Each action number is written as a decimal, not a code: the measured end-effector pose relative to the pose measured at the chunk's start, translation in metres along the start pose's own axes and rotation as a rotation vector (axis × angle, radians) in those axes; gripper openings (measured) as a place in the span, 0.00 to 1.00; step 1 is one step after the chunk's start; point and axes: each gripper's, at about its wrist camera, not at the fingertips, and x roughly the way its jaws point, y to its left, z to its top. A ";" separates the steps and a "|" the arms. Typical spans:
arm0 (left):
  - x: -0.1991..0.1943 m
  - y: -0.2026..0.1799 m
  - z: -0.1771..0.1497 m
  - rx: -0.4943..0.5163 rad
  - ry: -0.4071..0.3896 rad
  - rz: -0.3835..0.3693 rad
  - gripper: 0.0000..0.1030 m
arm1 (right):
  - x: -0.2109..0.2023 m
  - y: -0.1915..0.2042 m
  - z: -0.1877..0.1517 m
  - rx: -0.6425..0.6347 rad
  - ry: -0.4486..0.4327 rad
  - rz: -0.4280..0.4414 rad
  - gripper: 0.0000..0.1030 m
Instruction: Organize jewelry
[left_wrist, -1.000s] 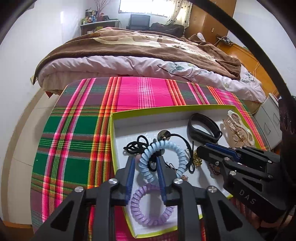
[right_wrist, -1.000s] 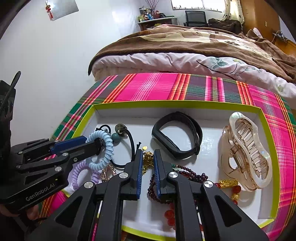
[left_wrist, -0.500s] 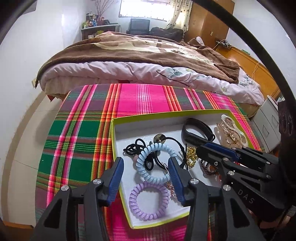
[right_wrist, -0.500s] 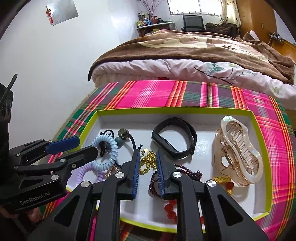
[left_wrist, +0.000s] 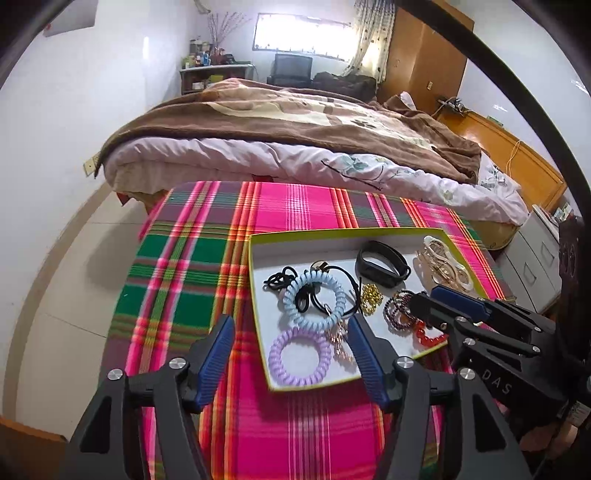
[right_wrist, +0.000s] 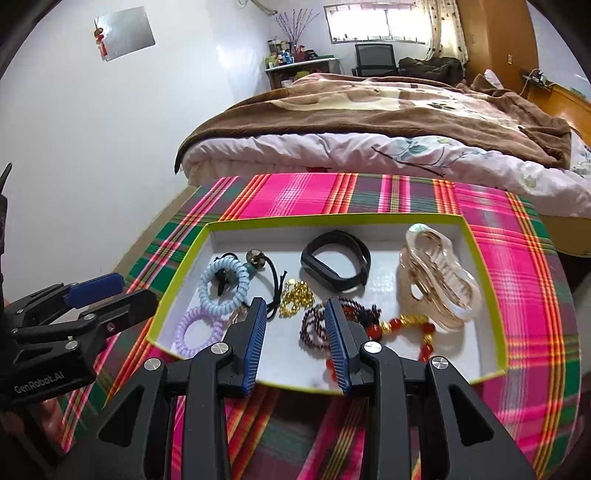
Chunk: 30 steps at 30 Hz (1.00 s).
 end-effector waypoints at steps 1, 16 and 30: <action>-0.005 0.000 -0.003 -0.005 -0.005 -0.001 0.62 | -0.003 0.000 -0.001 0.000 -0.003 -0.001 0.33; -0.077 -0.012 -0.057 -0.016 -0.072 0.033 0.65 | -0.074 0.015 -0.044 -0.006 -0.083 -0.018 0.33; -0.102 -0.031 -0.109 0.020 -0.101 0.162 0.71 | -0.099 0.024 -0.091 -0.022 -0.099 -0.094 0.45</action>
